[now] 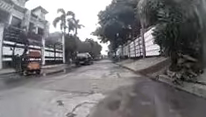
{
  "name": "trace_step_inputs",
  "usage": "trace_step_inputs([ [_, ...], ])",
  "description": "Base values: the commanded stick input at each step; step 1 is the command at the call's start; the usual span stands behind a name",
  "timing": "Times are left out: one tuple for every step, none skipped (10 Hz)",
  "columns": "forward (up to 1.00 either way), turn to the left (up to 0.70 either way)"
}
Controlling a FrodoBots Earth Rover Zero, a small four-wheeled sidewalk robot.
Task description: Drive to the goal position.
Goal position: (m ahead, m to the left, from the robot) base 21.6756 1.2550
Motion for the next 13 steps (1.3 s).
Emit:
trace_step_inputs([
  [0.70,0.00],
  [0.70,-0.24],
  [0.70,-0.31],
  [0.70,-0.35],
  [0.70,-0.35],
  [0.70,-0.35],
  [0.70,-0.35],
  [0.70,-0.35],
  [0.70,-0.17],
  [0.70,0.00],
  [0.70,0.00],
  [0.70,0.00],
  [0.70,0.00],
])
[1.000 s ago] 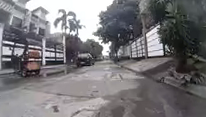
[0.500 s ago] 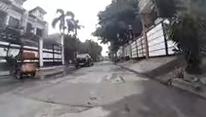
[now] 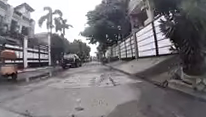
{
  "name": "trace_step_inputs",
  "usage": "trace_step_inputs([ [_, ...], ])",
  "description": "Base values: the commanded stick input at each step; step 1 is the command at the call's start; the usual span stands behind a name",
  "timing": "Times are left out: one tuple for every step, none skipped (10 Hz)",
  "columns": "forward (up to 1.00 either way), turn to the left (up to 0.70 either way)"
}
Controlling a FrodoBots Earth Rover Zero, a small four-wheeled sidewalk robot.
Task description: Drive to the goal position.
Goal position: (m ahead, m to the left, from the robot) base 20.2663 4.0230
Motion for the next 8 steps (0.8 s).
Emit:
trace_step_inputs([
  [0.70,0.00],
  [0.70,0.00],
  [0.70,0.00],
  [0.70,0.00],
  [0.70,0.00],
  [0.70,0.00],
  [0.70,-0.02],
  [0.70,-0.12],
])
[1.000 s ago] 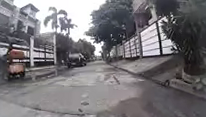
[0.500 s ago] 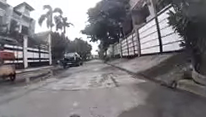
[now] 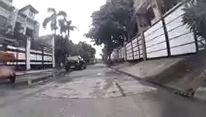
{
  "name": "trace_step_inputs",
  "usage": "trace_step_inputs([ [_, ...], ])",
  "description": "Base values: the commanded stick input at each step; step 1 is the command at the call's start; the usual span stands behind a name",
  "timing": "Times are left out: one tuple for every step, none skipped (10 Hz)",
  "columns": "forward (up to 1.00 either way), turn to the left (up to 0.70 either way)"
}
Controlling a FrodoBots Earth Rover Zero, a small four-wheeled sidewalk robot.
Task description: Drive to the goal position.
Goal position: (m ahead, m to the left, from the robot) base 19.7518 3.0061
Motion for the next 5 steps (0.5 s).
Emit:
trace_step_inputs([
  [0.70,-0.35],
  [0.70,-0.35],
  [0.70,-0.33],
  [0.70,-0.09],
  [0.70,0.00],
])
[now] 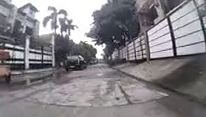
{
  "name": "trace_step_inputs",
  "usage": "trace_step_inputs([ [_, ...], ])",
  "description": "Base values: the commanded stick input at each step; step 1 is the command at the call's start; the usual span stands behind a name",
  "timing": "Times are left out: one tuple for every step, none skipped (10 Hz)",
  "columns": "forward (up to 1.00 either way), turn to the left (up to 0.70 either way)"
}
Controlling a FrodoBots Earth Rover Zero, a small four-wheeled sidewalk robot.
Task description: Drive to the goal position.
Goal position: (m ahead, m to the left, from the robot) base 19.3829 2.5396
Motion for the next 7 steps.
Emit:
trace_step_inputs([
  [0.70,0.00],
  [0.70,0.00],
  [0.70,0.00],
  [0.70,0.00],
  [0.70,0.00],
  [0.70,0.00],
  [0.70,0.00],
])
